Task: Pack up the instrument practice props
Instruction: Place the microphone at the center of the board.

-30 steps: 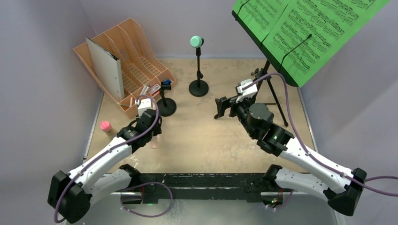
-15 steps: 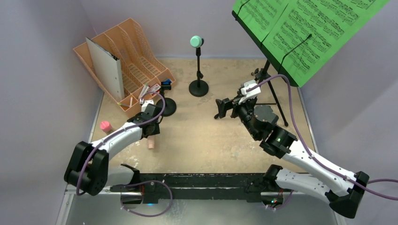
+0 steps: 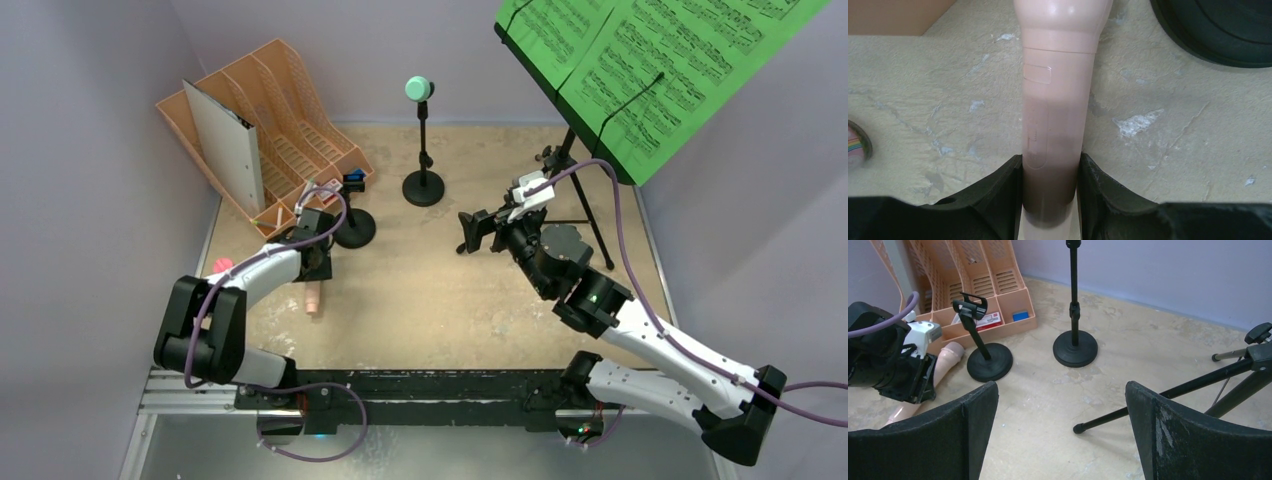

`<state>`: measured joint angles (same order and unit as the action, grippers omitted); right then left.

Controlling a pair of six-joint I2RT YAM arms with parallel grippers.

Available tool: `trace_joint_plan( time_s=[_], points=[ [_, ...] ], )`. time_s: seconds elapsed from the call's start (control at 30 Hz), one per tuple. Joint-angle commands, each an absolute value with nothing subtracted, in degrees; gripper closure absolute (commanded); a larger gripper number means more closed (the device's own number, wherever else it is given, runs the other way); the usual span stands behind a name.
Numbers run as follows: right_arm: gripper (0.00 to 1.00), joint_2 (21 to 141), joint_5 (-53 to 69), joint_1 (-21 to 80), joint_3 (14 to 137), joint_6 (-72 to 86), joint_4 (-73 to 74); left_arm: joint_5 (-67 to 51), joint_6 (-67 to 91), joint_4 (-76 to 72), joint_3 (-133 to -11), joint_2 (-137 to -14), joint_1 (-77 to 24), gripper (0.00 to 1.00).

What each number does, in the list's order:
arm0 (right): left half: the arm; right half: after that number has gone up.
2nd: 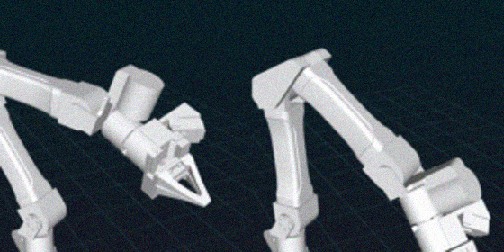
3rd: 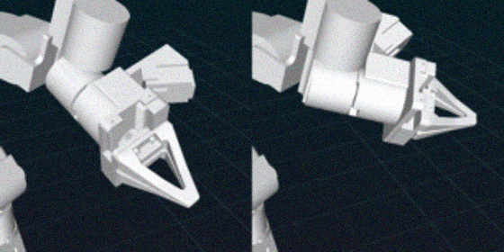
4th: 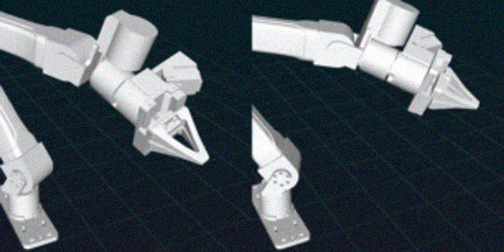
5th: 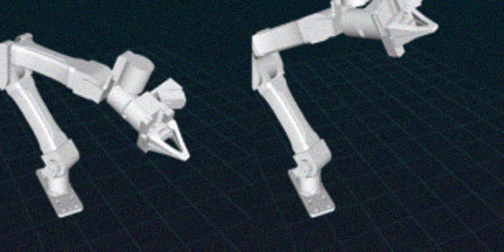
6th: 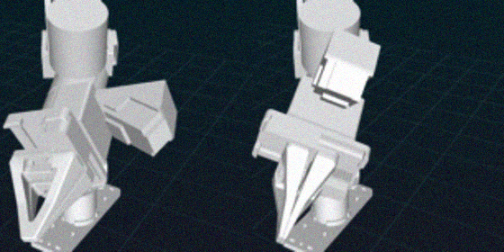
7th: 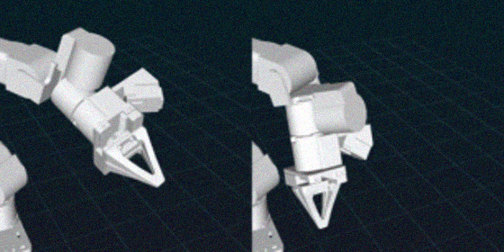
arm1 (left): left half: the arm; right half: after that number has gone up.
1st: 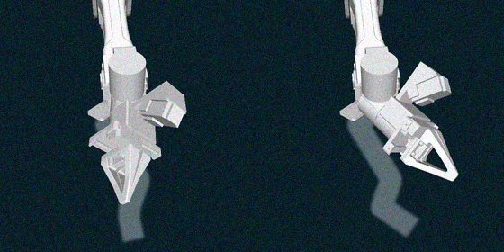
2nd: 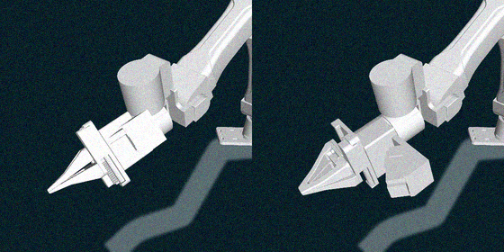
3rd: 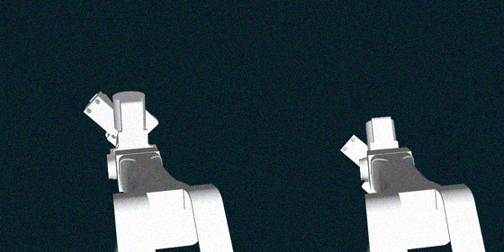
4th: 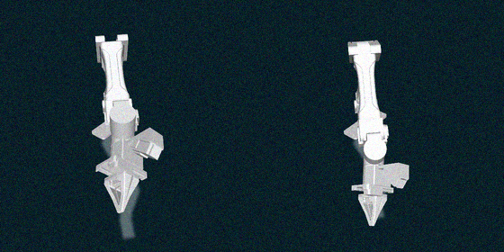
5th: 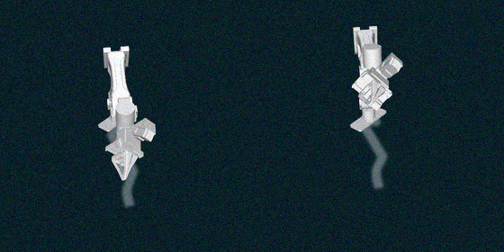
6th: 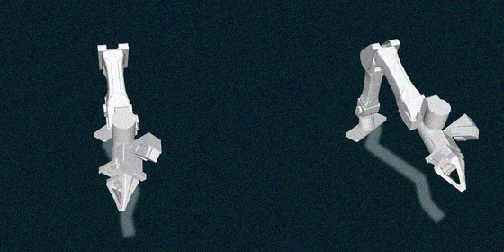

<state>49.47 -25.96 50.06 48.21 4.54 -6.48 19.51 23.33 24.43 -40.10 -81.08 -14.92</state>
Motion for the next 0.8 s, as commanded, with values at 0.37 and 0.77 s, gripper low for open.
trace_joint_plan(
  time_s=[0.37, 0.77],
  points=[
    [0.01, 50.0, -25.8, 49.9, 47.6, 4.8, -9.8, 21.9, 23.5, 22.9, -42.3, -77.4, -12.5, 0.41],
    [0.01, 54.1, -24.5, 49.9, 49.4, 5.2, -10.0, 20.0, 24.2, 24.2, -42.2, -71.1, -12.5, 0.28]
  ],
)
